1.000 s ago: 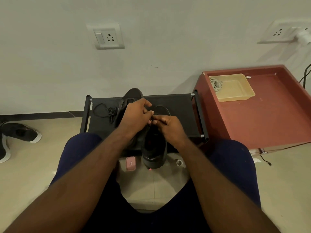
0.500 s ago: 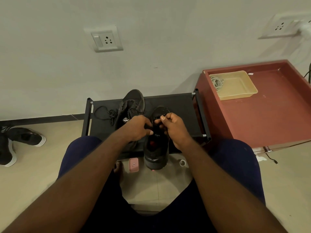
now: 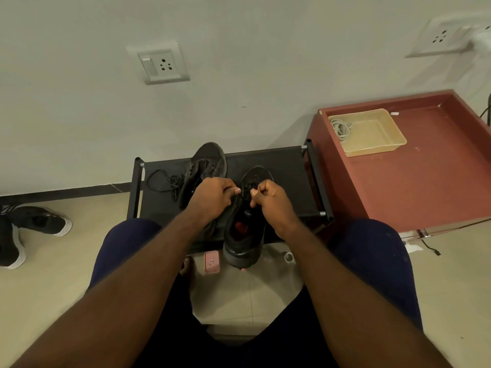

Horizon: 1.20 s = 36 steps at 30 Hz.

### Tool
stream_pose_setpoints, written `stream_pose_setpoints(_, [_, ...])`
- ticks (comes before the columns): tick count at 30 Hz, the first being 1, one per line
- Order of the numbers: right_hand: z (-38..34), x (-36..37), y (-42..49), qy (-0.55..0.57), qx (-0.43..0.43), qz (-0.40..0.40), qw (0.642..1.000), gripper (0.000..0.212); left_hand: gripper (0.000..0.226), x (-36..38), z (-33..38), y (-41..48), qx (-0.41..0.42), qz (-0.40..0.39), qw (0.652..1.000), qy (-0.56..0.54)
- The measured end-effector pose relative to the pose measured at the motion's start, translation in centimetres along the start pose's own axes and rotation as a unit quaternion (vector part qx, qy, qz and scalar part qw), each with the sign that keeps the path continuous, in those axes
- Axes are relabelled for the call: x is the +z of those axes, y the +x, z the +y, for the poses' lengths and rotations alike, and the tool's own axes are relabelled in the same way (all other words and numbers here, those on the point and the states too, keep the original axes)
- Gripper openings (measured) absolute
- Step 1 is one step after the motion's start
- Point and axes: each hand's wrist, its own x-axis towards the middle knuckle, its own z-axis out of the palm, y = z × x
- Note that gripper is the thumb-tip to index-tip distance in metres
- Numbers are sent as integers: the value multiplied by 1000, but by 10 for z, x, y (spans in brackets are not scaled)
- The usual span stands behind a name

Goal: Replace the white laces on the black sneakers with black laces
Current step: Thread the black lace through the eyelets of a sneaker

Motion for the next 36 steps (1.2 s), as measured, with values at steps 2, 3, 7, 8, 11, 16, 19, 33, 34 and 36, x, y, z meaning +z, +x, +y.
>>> stream_pose_setpoints(2, [0, 0, 2, 43, -1, -19, 999, 16, 15, -3, 2, 3, 25, 24, 999, -15])
stream_pose_setpoints(3, [0, 1, 3, 72, 2, -29, 997, 19, 14, -2, 2, 6, 26, 30, 999, -27])
stream_pose_setpoints(7, [-1, 0, 3, 209, 25, -43, 977, 32, 12, 14, 6, 15, -33, 20, 993, -111])
stream_pose_setpoints(8, [-1, -1, 2, 246, 29, -44, 968, 33, 12, 21, 8, 15, -75, 15, 983, -166])
stream_pose_setpoints(11, [-2, -4, 3, 317, 32, -29, 947, 34, 12, 35, 12, 15, -189, 7, 935, -299])
stream_pose_setpoints(16, [-3, -1, -2, 339, 29, -20, 940, 31, 14, 46, 6, 11, -240, -36, 900, -363])
stream_pose_setpoints(19, [-2, 3, -2, 281, 13, -18, 959, 29, 15, 43, 2, 7, -231, -58, 893, -383])
stream_pose_setpoints(33, [-11, -14, -9, -166, -140, -64, 974, 16, 14, 33, 26, 8, -66, -42, 967, -241])
stream_pose_setpoints(34, [-9, -15, -8, -182, -134, -63, 972, 15, 16, 34, 26, 8, -74, -37, 967, -240])
stream_pose_setpoints(36, [-8, -16, -6, -190, -114, -61, 973, 11, 19, 34, 29, 5, -96, -36, 957, -270])
